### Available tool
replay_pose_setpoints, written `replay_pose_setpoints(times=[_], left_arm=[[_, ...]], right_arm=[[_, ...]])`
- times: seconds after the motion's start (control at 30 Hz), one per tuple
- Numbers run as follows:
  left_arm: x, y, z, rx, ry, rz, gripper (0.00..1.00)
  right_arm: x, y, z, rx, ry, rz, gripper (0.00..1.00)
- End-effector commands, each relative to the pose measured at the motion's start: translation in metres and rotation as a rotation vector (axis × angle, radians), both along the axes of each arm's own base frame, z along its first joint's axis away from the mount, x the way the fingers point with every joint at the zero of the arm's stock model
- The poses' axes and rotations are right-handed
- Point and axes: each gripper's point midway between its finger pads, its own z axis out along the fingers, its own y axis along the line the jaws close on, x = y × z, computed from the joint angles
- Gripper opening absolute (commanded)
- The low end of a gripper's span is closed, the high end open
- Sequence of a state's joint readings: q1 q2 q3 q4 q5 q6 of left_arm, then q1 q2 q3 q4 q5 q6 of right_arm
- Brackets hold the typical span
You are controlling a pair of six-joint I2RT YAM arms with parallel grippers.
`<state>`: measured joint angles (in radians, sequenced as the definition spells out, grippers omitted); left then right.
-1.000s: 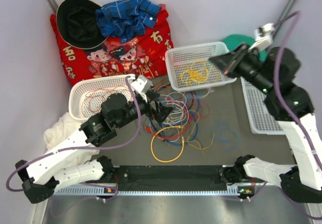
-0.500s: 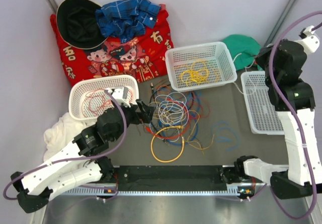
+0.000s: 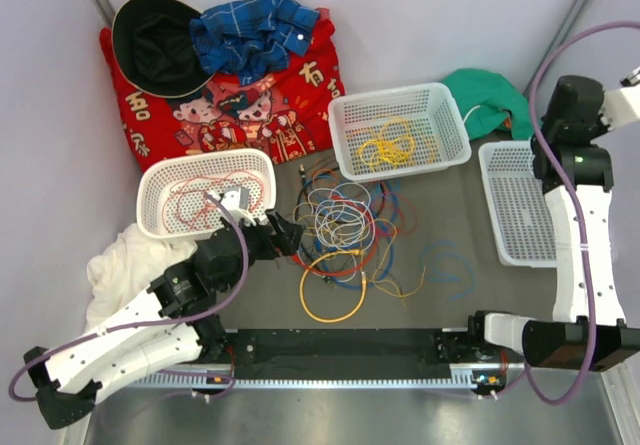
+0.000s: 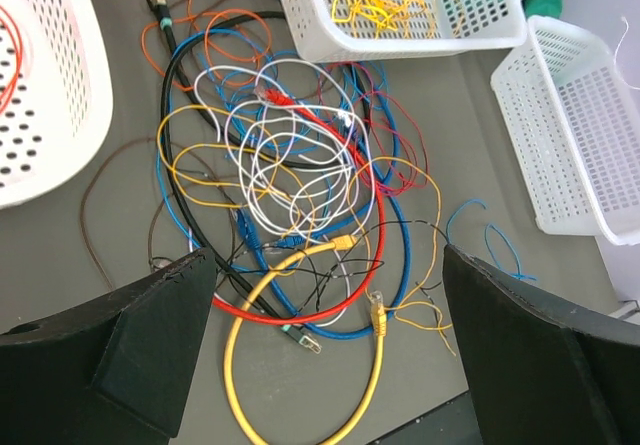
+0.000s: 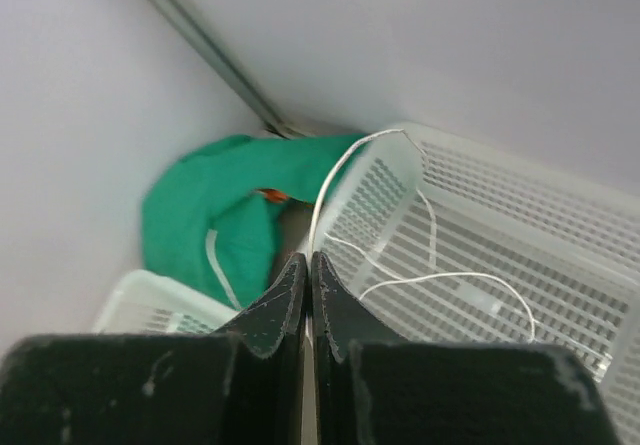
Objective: Untangle the cables
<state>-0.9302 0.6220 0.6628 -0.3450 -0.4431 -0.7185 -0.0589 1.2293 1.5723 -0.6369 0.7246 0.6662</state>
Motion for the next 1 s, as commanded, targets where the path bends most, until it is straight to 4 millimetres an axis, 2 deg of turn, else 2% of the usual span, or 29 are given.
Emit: replay_pose_setpoints(times=[0.0,0.03,0.07,0.13,0.17,0.23,0.3,0.4,0.43,0.5,0.6,0.63,0.7,0.73,0.77,0.8,0.83,0.87,0.9,0.93,0.97], left_arm=[[0.0,-0.005,0.0,-0.067,0.01,0.007,0.99],[0.0,-0.006,-0.003,-0.065,0.018,0.003,0.99],[0.0,-0.006,-0.005,-0.061,0.025,0.004,0.99],[0.0,-0.007,-0.006,-0.057,0.031,0.003,0.99],[0.0,-0.006,-0.007,-0.051,0.035,0.008,0.99],[0.001,-0.006,-0.005,-0.045,0.034,0.012,0.99],[0.004,-0.005,-0.005,-0.027,0.034,0.028,0.99],[0.011,0.003,-0.001,-0.001,0.029,0.083,0.99],[0.013,0.006,0.003,-0.003,0.025,0.105,0.99],[0.017,0.016,0.002,0.02,0.026,0.166,0.99],[0.021,0.024,0.007,0.032,0.019,0.216,0.99],[0.023,0.025,0.01,0.031,0.016,0.226,0.99],[0.024,0.028,0.012,0.033,0.024,0.25,0.99],[0.025,0.027,0.01,0.044,0.031,0.254,0.99],[0.026,0.026,0.009,0.056,0.039,0.256,0.99],[0.027,0.025,0.013,0.058,0.04,0.256,0.99],[0.029,0.023,0.004,0.101,0.064,0.256,0.99],[0.03,0.021,0.002,0.118,0.075,0.256,0.99],[0.032,0.019,0.007,0.123,0.078,0.256,0.99],[0.034,0.016,-0.003,0.171,0.107,0.257,0.99],[0.035,0.014,-0.004,0.182,0.118,0.259,0.99]], right_arm=[[-0.012,-0.02,-0.049,0.011,0.103,-0.074,0.0],[-0.009,-0.017,-0.07,0.031,0.145,-0.044,0.33],[-0.009,-0.017,-0.081,0.044,0.169,-0.031,0.52],[-0.008,-0.014,-0.093,0.082,0.192,-0.006,0.86],[-0.008,-0.011,-0.094,0.098,0.192,0.003,0.9],[-0.006,-0.001,-0.086,0.124,0.147,0.048,0.96],[-0.007,0.01,-0.065,0.126,0.063,0.087,0.98],[-0.007,0.045,-0.039,0.104,-0.011,0.214,0.99],[-0.004,0.068,-0.036,0.111,-0.018,0.303,0.99],[-0.007,0.099,-0.026,0.122,-0.063,0.452,0.99],[-0.015,0.148,-0.05,0.141,-0.035,0.666,0.99],[-0.016,0.164,-0.05,0.138,-0.05,0.734,0.99],[-0.023,0.206,-0.066,0.145,-0.005,0.918,0.99],[-0.028,0.218,-0.073,0.135,0.032,0.968,0.99],[-0.037,0.244,-0.08,0.086,0.076,1.069,0.99],[-0.041,0.252,-0.084,0.043,0.104,1.092,0.99],[-0.045,0.258,-0.096,-0.025,0.172,1.119,0.99],[-0.058,0.281,-0.1,-0.075,0.2,1.197,0.99],[-0.059,0.281,-0.102,-0.131,0.218,1.176,0.99],[-0.061,0.286,-0.109,-0.192,0.258,1.188,0.99],[-0.066,0.287,-0.113,-0.229,0.289,1.186,0.99]])
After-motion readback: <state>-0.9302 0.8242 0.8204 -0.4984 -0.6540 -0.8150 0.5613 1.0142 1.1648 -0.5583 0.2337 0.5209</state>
